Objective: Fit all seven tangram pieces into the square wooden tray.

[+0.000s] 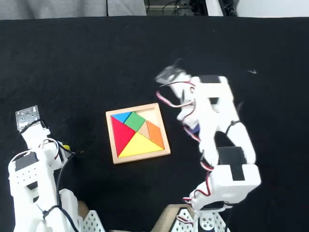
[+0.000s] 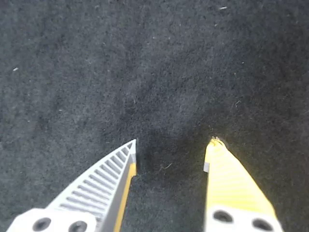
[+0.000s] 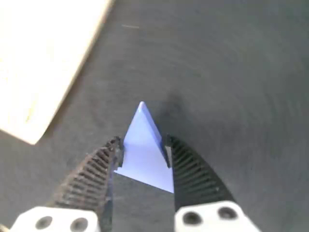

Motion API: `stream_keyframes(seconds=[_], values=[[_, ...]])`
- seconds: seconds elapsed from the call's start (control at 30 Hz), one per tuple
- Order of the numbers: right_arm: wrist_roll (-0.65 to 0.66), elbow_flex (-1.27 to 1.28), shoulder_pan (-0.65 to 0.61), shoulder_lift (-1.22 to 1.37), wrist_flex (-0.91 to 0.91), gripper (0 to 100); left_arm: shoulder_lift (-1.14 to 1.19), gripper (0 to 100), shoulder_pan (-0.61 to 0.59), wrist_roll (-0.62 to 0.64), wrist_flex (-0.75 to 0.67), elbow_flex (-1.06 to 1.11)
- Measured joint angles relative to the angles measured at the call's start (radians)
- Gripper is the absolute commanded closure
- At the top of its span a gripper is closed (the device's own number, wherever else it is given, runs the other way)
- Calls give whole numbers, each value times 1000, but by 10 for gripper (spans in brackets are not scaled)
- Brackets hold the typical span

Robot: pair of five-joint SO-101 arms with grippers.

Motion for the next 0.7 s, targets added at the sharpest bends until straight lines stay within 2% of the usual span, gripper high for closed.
stream_keyframes(seconds=[0.13, 0.23, 0.33, 0.4, 0.47, 0.6, 0.7], values=[[296, 0, -32, 0, 64, 983, 0, 769, 0, 0, 0, 0], [512, -26, -31, 0, 183, 982, 0, 769, 0, 0, 0, 0], [652, -92, -32, 0, 308, 979, 0, 769, 0, 0, 0, 0], [672, -132, -37, 0, 365, 958, 0, 769, 0, 0, 0, 0], [666, -169, -38, 0, 404, 894, 0, 769, 0, 0, 0, 0], [494, -206, -37, 0, 431, 717, 0, 769, 0, 0, 0, 0], [431, -206, -40, 0, 440, 705, 0, 769, 0, 0, 0, 0]])
